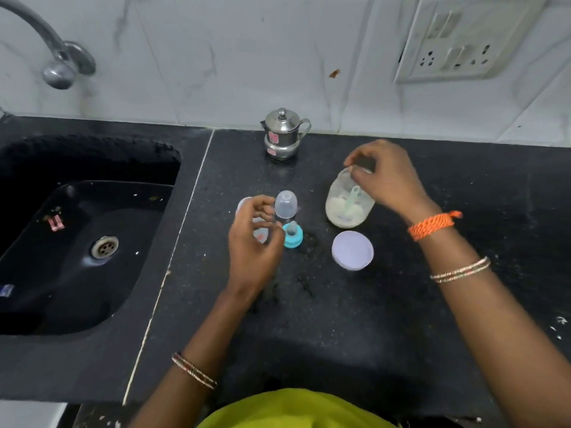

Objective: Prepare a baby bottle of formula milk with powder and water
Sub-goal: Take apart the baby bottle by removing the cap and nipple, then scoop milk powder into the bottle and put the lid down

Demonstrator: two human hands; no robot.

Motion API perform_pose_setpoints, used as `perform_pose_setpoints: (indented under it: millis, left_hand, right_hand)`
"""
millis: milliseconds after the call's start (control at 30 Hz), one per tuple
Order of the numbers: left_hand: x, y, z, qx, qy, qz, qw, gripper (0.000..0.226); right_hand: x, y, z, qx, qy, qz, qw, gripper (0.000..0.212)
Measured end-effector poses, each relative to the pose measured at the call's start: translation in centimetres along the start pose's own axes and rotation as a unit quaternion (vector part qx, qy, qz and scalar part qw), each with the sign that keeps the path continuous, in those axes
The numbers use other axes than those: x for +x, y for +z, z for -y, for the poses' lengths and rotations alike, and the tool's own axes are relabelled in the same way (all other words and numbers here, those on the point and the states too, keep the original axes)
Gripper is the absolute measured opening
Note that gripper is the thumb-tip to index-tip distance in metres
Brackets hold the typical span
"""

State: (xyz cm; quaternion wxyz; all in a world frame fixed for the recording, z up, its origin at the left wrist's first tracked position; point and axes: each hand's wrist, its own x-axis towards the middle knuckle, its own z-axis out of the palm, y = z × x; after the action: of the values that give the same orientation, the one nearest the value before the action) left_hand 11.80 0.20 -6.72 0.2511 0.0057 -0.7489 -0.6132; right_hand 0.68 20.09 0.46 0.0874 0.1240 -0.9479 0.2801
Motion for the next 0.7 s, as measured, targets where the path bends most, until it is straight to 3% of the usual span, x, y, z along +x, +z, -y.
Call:
perform_pose_setpoints:
  millis: [133, 200, 367, 533, 700]
  left_hand:
    - [0.8, 2.5, 0.8, 0.008, -0.029, 0.114, 0.993, 0.037]
    - [2.1, 4.5, 1.3, 0.017, -0.035, 0.151, 0.988, 0.04]
    - [4.0, 7.4, 2.6, 0.025, -0.077, 0.18, 0.98, 0.044]
    - [4.0, 6.8, 3.9, 0.032, -0.096, 0.171, 0.98, 0.043]
    - [3.5, 6.0, 4.1, 0.014, -0.124, 0.159, 0.979, 0.04]
  right_hand:
    - [2.5, 0.2, -1.7, -0.121, 0.077, 0.181, 0.973, 0.014]
    - [3.3, 0.5, -2.0, -0.163, 0.081, 0.221, 0.958, 0.018]
    - [3.6, 2.4, -2.1, -0.207, 0.069, 0.236, 0.947, 0.017]
    - [3.8, 2.5, -2.8, -0.121, 0.076, 0.23, 0.963, 0.011]
    - [3.5, 1.2, -2.7, -0.039, 0.092, 0.27, 0.958, 0.019]
